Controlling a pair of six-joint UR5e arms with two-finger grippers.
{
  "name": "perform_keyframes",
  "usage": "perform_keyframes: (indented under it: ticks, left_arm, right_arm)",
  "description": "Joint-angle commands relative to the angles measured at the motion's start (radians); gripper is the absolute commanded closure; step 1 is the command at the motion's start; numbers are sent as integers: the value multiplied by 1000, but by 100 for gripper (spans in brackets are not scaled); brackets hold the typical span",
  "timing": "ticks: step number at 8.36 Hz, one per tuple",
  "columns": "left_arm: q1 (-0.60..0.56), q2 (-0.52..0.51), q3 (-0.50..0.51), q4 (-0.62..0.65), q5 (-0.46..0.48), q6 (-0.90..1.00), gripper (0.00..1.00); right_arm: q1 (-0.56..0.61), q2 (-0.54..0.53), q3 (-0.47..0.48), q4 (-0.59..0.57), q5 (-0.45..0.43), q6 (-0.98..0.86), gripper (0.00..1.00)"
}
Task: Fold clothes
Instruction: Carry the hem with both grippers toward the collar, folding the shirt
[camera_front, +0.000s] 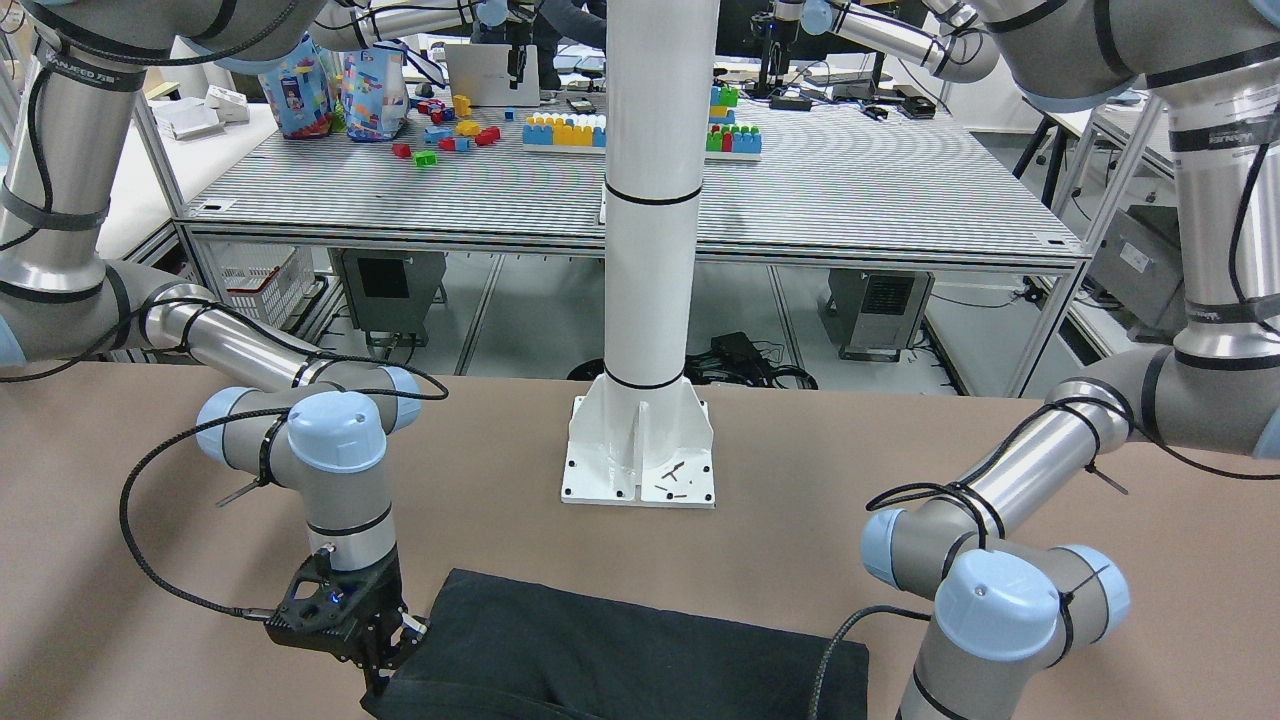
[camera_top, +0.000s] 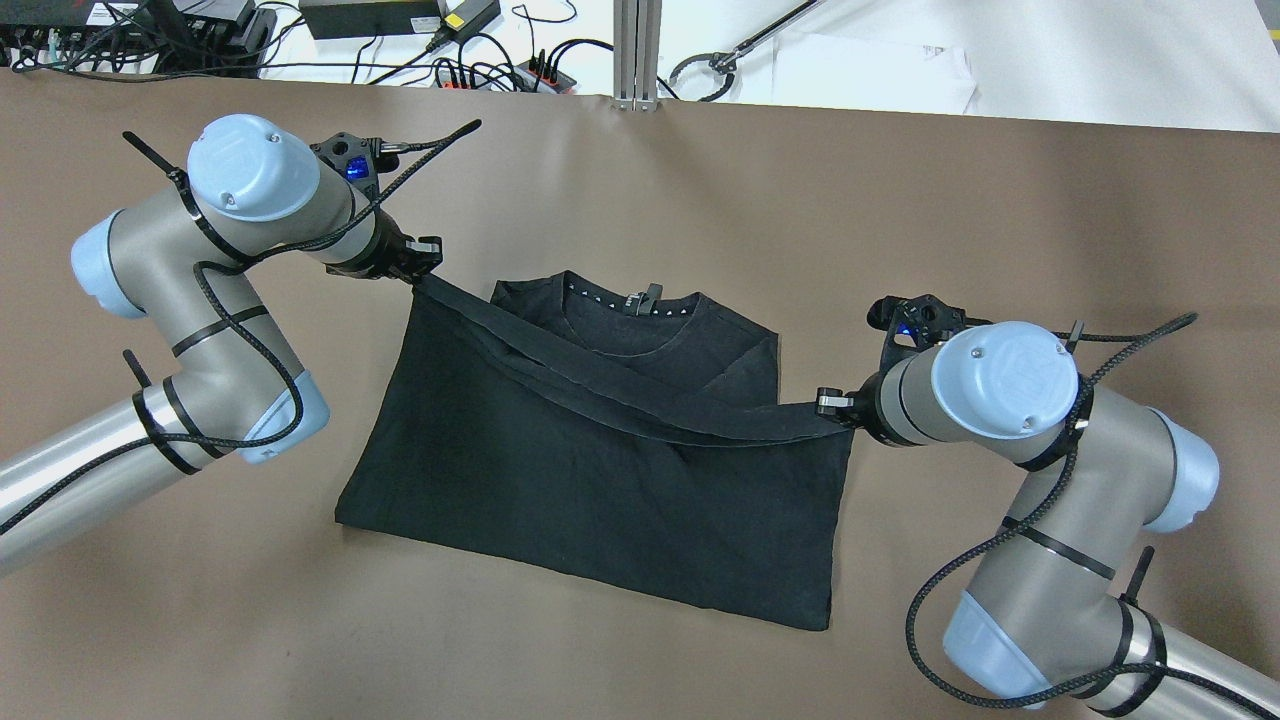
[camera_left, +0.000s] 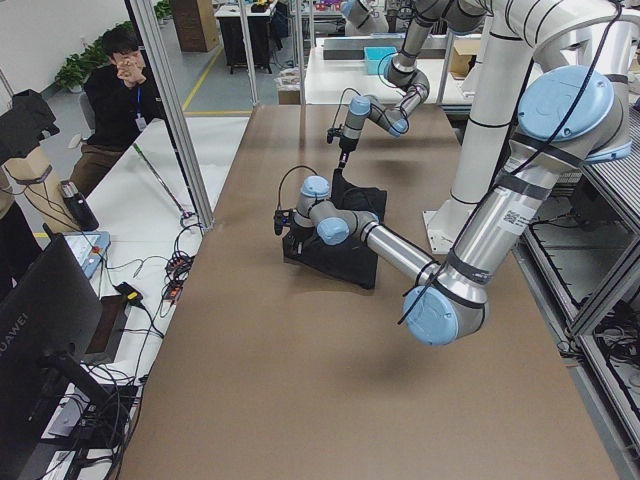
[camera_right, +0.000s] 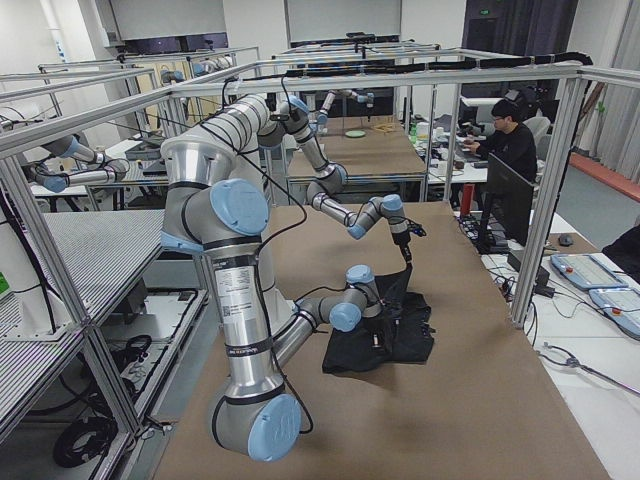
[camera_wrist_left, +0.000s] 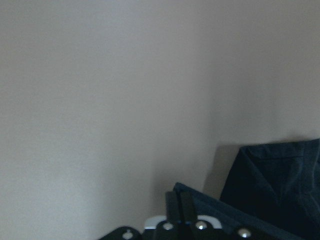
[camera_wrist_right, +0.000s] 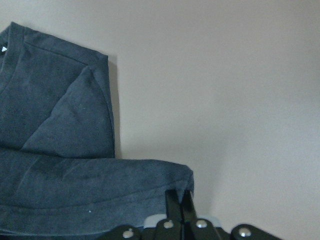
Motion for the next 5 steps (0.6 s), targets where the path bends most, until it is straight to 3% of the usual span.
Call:
perform_keyframes:
  ticks: [1,2,3,5]
  left_arm:
    - [3,9,65,-114,4,20,91]
    - [3,35,59,-178,-1,36,42]
    - [-2,64,50,-246,-3,103,1]
    - [-10,157,-62,-260,-90,153,0]
  right_arm:
    - [0,15,-57,1,-3,-4,38]
    - [8,18,-54,5,2,-18,16]
    - [46,18,-47,2,16,-35,7]
    - [79,12,-30,4,89,-102,6]
